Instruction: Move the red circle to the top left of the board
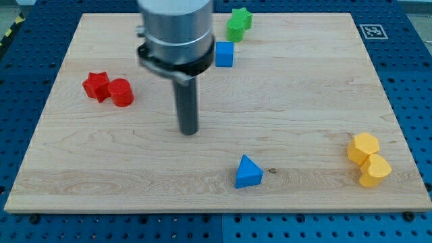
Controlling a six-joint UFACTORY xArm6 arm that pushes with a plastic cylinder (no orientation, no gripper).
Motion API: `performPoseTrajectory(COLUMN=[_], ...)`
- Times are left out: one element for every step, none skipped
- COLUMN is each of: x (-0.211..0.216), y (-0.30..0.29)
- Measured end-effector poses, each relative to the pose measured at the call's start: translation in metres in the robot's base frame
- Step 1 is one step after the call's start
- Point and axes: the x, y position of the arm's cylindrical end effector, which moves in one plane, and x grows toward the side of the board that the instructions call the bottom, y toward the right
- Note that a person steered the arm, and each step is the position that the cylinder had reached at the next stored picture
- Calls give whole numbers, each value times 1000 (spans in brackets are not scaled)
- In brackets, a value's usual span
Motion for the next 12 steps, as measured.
performPoseTrajectory(x=[-10, -19, -40, -53, -63, -76, -93, -118, -140, -168, -186, -191], y=[-77, -88, -100, -100, -98, -104, -107, -114, -138, -147, -143, -134])
